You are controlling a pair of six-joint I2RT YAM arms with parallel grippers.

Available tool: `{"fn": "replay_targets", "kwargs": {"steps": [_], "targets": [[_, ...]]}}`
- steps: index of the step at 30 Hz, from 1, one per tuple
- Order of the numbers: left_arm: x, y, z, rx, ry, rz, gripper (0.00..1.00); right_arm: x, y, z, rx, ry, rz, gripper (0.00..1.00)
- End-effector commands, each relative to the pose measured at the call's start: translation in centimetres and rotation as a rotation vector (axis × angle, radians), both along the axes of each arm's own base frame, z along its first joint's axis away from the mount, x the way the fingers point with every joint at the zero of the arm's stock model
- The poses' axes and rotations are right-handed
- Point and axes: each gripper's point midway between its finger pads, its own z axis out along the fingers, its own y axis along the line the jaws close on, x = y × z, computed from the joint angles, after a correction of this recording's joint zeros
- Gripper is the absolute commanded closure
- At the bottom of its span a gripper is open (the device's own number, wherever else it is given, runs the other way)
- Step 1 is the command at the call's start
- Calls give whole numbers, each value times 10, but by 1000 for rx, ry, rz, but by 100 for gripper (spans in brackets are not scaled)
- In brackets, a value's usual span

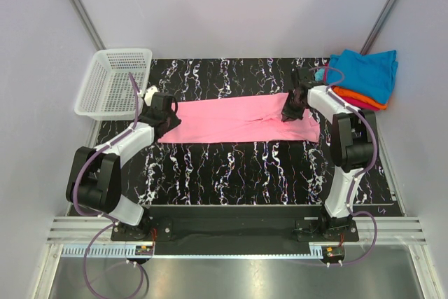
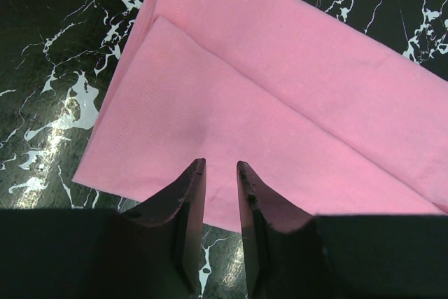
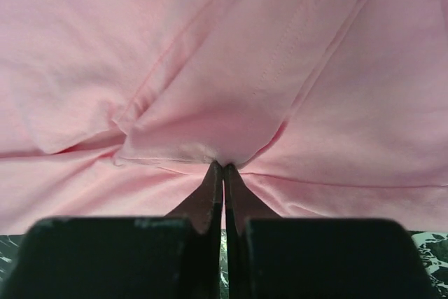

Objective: Fold and stack the t-shirts
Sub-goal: Fold the tshirt

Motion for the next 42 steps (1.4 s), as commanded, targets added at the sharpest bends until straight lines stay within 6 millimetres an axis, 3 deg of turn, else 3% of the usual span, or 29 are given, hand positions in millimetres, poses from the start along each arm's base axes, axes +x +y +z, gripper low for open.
{"fn": "replay_targets", "kwargs": {"steps": [1,7,11,12,14,15,19,24,29,38,42], "targets": [[9,0,18,0,-51,-2,71,17,-3,39,-39,-96,15,100],[9,-1,18,-2,-52,-3,71,39,3,41,-26,-122,48,100],[11,-1,21,-2,-58,-4,71,66,16,47,2,-167,107,100],[12,-1,22,-3,-60,-4,71,70,20,37,15,-151,125,100],[13,-1,23,0,-62,-5,71,85,25,42,29,-177,137,100],[14,-1,25,1,-65,-7,71,86,30,31,48,-158,167,100],[16,-1,28,6,-70,-8,71,100,44,23,96,-158,213,100],[18,-3,26,-1,-62,-9,71,100,61,16,161,-155,292,100],[18,-7,21,-14,-51,-15,71,97,64,14,166,-158,332,100],[15,-7,23,-12,-57,-19,72,107,89,35,294,-243,408,100],[15,-4,27,0,-64,-17,71,109,95,26,319,-226,413,100]]}}
